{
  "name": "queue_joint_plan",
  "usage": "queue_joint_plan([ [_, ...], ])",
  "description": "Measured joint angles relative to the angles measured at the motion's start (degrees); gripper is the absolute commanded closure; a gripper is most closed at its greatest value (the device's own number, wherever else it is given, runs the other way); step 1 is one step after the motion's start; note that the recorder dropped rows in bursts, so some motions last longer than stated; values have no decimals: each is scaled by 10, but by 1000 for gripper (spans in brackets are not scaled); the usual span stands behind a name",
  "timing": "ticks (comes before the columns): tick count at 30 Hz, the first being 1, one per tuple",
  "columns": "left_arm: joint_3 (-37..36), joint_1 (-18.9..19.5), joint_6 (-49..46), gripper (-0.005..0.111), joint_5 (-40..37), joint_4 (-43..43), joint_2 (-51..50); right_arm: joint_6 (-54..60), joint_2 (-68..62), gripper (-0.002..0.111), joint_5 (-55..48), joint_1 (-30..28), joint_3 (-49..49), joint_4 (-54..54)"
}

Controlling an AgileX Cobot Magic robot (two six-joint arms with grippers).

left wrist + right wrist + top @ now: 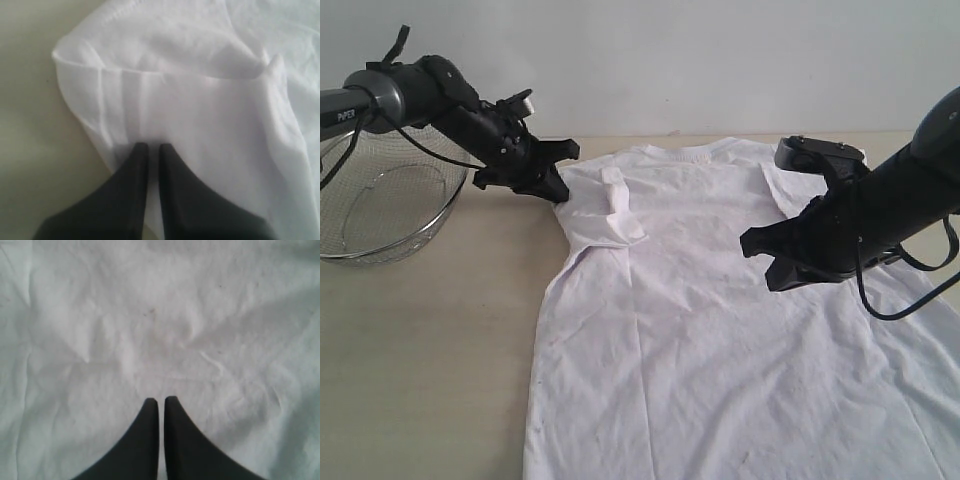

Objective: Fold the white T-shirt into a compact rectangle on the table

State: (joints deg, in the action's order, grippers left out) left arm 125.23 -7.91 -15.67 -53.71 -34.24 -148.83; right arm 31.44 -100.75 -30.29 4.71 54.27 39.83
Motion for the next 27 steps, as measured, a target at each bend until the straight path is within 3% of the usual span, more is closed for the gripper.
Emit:
queue_joint_plan([
  [12, 0, -1, -10, 98, -15, -40, 0, 2, 0, 108, 0, 0, 0, 1],
  [19, 0, -2, -31, 98, -75, -94, 2, 9, 0, 108, 2, 0, 0, 1],
  [27, 0, -23, -6, 98, -116, 25, 6, 9, 0, 108, 4, 0, 0, 1],
])
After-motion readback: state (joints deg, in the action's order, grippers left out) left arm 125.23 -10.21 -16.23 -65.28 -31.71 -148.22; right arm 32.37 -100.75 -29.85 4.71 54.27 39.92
